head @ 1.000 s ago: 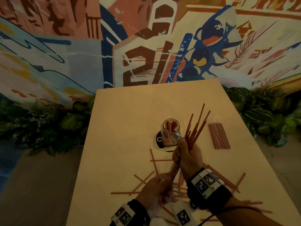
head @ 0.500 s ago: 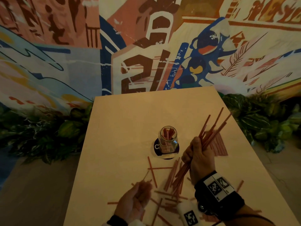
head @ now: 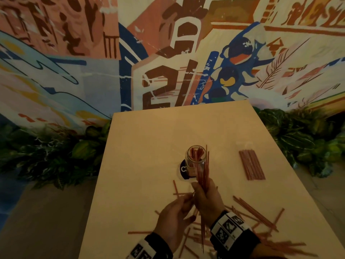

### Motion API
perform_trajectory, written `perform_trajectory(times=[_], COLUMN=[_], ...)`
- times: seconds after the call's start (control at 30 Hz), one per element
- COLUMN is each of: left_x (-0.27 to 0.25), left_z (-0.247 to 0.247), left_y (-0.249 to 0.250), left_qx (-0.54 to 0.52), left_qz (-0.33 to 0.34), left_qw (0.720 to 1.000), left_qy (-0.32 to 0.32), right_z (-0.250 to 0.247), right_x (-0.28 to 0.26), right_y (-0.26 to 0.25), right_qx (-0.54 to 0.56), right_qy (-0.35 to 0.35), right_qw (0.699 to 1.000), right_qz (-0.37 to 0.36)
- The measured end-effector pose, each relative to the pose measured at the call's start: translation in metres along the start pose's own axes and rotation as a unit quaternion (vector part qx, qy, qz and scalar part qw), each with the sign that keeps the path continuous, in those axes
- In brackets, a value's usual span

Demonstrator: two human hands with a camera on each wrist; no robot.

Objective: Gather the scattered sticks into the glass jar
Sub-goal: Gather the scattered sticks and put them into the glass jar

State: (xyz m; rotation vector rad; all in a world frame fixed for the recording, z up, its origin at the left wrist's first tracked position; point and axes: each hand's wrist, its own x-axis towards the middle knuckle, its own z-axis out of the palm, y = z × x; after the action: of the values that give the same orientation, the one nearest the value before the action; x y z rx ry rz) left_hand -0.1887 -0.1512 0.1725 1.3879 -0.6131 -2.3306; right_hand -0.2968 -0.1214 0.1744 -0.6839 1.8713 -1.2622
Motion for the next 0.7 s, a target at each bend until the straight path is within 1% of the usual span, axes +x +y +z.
perform_trajectory(times=[0.1,0.17,0.2,0.27,0.33,0.37,0.4,0.47,0.53,0.6,0.7], left_x=[0.002,0.002,0.002,0.005,0.007,0.007,0.009,0.011,0.016,0.02,0.021], left_z=[-0.005,-0.009,-0.011,-0.018,-0.03,-0.035,-0.04,-0.046,-0.047,-0.041,-0.03], left_y=[-0.003,-0.001,0.001,0.002,0.003,0.003,0.002,-0.006,-0.015,-0.022,-0.024], left_qx=[0.039,0.079,0.11,0.19,0.236,0.223,0.19,0.095,0.015,-0.027,-0.094], left_qz=[-0.015,-0.031,-0.043,-0.044,-0.035,-0.051,-0.083,-0.158,-0.209,-0.225,-0.207], left_qw=[0.999,0.995,0.992,0.981,0.97,0.971,0.976,0.981,0.977,0.974,0.974], left_qy=[-0.029,-0.043,-0.041,-0.01,0.046,0.063,0.067,0.058,0.036,0.015,0.016], right_z=[0.0,0.0,0.0,-0.001,-0.003,-0.004,-0.005,-0.004,0.0,0.003,0.006], right_x=[0.0,-0.002,-0.004,-0.004,-0.004,-0.002,-0.002,-0.001,-0.001,-0.003,-0.009], right_y=[0.007,0.004,0.0,-0.003,-0.008,-0.009,-0.011,-0.014,-0.018,-0.024,-0.036], right_qx=[-0.006,-0.007,-0.007,0.006,0.042,0.052,0.052,0.06,0.076,0.088,0.125], right_qy=[-0.03,-0.037,-0.033,-0.027,-0.029,-0.023,-0.019,-0.01,-0.01,-0.02,-0.043], right_qw=[0.999,0.999,0.999,1.0,0.999,0.998,0.998,0.998,0.996,0.994,0.99], right_qz=[0.014,0.008,-0.001,-0.012,-0.005,-0.009,-0.016,-0.031,-0.047,-0.054,-0.048])
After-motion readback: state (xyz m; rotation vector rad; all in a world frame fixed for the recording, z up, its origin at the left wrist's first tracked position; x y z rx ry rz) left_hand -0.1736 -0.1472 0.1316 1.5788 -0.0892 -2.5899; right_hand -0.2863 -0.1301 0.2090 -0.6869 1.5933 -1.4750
